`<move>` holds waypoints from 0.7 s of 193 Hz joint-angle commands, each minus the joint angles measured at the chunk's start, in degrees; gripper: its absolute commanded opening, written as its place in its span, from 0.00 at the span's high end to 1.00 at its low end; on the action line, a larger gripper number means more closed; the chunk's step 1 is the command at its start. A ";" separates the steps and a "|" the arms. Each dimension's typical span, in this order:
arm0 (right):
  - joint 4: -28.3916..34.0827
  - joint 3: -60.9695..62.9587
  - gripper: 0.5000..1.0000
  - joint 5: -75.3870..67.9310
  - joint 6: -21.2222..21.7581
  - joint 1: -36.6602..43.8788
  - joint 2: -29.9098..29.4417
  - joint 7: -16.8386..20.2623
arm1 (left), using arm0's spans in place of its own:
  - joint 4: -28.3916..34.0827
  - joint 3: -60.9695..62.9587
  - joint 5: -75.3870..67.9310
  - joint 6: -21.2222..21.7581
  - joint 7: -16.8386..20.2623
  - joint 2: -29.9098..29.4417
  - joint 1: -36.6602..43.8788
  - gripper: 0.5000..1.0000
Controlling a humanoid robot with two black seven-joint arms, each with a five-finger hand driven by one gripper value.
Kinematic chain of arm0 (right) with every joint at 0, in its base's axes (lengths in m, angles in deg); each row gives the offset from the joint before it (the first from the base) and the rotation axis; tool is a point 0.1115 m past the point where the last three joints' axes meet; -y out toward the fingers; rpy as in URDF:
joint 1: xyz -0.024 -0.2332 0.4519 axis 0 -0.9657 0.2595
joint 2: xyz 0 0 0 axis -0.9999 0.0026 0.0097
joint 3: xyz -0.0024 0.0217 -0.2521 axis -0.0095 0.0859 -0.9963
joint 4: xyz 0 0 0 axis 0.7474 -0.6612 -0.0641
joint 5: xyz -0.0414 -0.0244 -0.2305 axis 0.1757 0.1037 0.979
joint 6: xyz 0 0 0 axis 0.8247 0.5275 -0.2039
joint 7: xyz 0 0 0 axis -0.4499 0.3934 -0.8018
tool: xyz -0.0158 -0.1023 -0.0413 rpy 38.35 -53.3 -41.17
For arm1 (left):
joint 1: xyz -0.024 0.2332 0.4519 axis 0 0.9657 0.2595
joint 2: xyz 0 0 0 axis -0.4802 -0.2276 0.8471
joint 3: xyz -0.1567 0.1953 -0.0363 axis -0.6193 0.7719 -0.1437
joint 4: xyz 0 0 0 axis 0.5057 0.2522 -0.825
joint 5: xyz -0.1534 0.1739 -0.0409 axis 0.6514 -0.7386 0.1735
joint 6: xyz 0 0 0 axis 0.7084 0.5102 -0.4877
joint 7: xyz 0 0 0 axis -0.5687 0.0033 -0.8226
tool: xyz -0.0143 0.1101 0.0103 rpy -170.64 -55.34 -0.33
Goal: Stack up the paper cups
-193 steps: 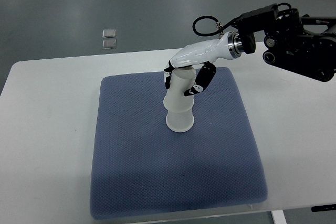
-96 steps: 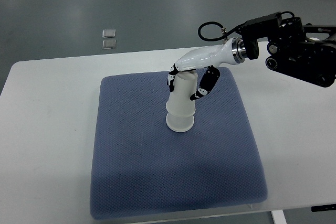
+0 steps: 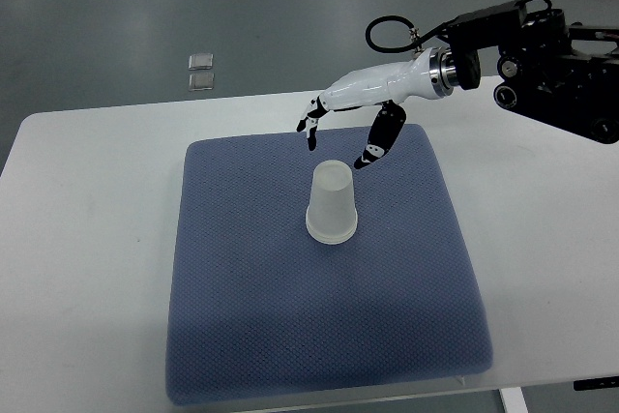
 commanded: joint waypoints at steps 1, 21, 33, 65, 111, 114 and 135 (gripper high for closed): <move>0.03 0.41 0.28 0.09 0.91 1.01 0.17 0.08 | 0.00 0.00 0.02 0.00 0.00 0.00 0.00 0.00; -0.49 1.20 0.26 0.00 0.74 1.71 0.26 0.00 | 0.00 0.00 0.02 0.00 0.00 0.00 0.00 0.00; -1.11 3.39 0.19 0.00 0.65 1.98 0.35 0.00 | 0.00 0.00 0.02 0.00 0.00 0.00 0.00 0.00; -7.52 11.92 0.19 -2.19 0.30 -0.04 -1.06 0.08 | 0.00 0.00 0.02 0.00 0.00 0.00 0.00 0.00; -21.50 19.83 0.19 -24.17 -2.60 -3.82 -9.23 1.31 | 0.00 0.00 0.02 0.00 0.00 0.00 0.00 0.00; -22.90 20.10 0.19 -26.88 -3.04 -4.08 -9.93 1.31 | 0.00 0.00 0.02 0.00 0.00 0.00 0.00 0.00; -27.39 21.59 0.19 -39.29 -4.10 -5.93 -11.96 1.40 | 0.00 0.00 -0.06 0.00 0.00 0.00 0.00 0.00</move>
